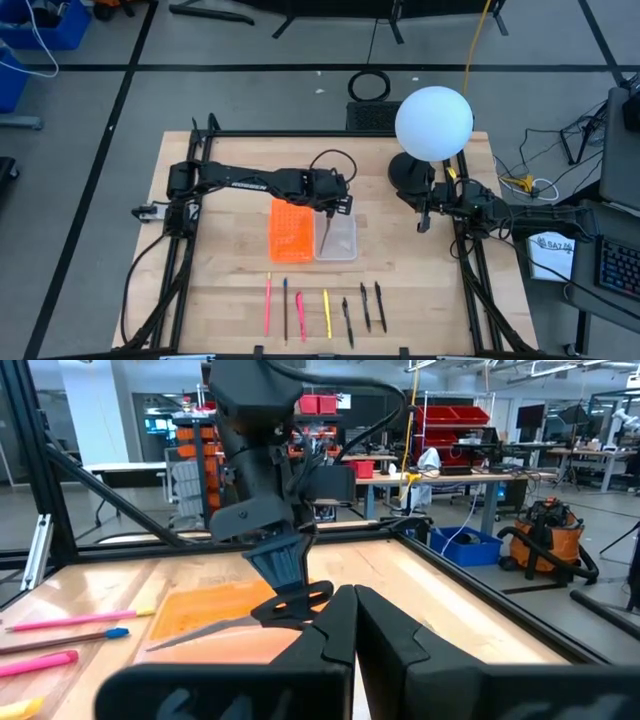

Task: Pick & place school supplies into a supply box
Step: Put the black scissors into the supply box

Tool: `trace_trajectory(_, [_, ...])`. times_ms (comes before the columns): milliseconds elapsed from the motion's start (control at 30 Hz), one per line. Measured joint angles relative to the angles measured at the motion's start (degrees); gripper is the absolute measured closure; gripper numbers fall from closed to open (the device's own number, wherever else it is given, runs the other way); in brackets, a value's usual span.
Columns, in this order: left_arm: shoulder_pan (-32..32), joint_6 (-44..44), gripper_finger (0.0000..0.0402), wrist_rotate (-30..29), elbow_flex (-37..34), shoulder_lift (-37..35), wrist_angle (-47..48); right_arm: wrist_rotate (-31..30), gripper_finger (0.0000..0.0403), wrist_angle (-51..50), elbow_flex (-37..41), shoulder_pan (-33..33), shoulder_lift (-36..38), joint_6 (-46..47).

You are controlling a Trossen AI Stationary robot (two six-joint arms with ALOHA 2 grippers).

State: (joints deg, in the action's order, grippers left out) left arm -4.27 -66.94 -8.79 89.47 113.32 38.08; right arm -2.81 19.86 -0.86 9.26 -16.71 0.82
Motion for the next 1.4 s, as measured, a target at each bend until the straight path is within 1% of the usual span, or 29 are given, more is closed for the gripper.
trace_trajectory(133, [0.0, -0.7, 0.0374, -0.8, 0.0, 0.0, 1.9, 0.0, 0.0403, 0.0, 0.0, 0.0, 0.0, 0.0])
trace_trajectory(333, [0.0, -0.7, 0.0374, -1.8, 0.0, 0.6, 2.0, 0.1, 0.0403, 0.0, 0.0, 0.0, 0.0, 0.0])
trace_trajectory(600, [0.1, -0.2, 0.0374, -1.2, 0.0, 1.8, 2.7, 0.1, 0.0403, 0.0, 0.0, 0.0, 0.0, 0.0])
trace_trajectory(933, [0.1, 0.4, 0.0374, 0.2, 0.0, 6.0, 1.9, 0.0, 0.0403, 0.0, 0.0, 0.0, -0.3, 0.0])
trace_trajectory(1100, [0.1, 0.6, 0.0349, -0.4, 0.0, 6.8, 1.4, -0.1, 0.0403, 0.0, 0.0, 0.0, -0.6, 0.0])
trace_trajectory(1400, [0.2, 2.6, 0.0317, 0.5, 0.0, 6.8, 1.1, -0.1, 0.0403, 0.0, 0.0, 0.0, -0.7, 0.0])
